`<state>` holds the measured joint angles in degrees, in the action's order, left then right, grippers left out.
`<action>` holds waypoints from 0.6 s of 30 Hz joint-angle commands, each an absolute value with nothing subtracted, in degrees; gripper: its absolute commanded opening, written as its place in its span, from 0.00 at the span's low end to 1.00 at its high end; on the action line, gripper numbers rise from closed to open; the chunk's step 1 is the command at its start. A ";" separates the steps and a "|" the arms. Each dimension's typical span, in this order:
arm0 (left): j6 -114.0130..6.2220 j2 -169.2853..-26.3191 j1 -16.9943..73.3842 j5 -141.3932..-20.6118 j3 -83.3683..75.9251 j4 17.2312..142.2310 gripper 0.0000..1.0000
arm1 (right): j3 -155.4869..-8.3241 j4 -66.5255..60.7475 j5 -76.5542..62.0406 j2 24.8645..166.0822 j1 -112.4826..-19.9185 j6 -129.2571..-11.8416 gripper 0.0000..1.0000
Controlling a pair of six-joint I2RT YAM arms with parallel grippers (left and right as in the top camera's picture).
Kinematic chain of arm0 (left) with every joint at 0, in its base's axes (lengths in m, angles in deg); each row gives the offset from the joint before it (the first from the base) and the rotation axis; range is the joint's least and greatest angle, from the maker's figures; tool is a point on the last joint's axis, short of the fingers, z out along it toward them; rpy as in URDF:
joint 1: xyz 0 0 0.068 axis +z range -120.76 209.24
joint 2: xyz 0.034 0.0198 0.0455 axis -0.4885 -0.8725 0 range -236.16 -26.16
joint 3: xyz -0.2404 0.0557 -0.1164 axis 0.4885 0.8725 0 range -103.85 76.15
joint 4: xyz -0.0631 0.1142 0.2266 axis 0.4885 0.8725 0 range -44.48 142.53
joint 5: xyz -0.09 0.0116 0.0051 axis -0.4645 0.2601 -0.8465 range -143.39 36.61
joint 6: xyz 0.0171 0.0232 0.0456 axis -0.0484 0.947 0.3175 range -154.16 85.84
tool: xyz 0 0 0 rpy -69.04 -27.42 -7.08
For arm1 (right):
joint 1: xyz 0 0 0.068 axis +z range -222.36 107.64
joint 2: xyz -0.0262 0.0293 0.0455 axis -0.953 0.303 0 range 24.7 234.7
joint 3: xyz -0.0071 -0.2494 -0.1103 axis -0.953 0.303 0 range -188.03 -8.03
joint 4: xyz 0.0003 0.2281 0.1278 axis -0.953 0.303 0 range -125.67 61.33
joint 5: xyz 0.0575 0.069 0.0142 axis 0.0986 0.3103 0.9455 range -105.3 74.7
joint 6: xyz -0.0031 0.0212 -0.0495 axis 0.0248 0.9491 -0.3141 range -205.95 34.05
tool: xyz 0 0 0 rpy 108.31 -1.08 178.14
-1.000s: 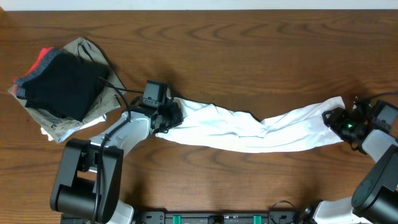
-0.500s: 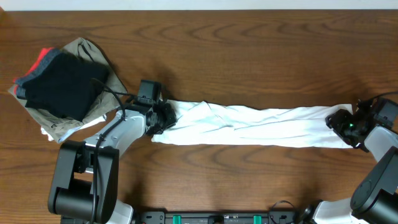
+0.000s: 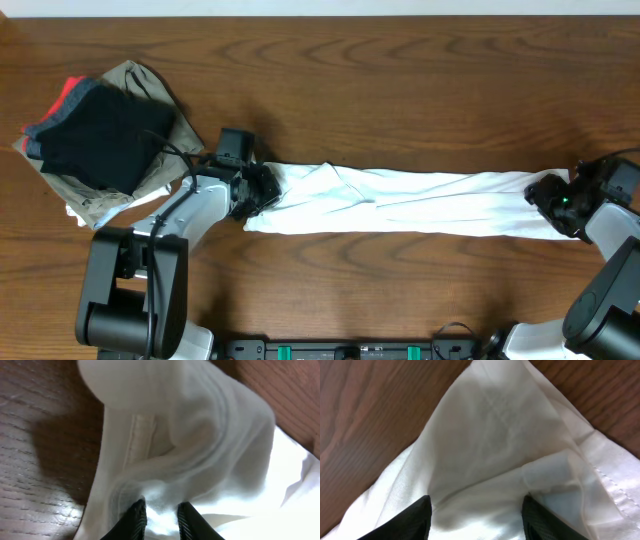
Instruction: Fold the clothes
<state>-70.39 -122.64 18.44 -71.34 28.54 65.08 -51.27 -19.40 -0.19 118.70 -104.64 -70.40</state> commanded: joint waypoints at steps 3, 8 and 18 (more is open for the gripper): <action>-71.11 -123.56 20.12 -67.06 29.52 65.99 0.25 | -49.50 -21.30 -8.25 120.93 -105.07 -70.44 0.61; -69.60 -122.88 20.14 -70.01 29.52 63.70 0.26 | -51.19 -23.23 0.95 120.90 -105.07 -71.86 0.69; -64.59 -111.32 20.25 -70.53 28.93 63.90 0.41 | -62.51 -13.81 7.20 116.03 -106.28 -76.25 0.99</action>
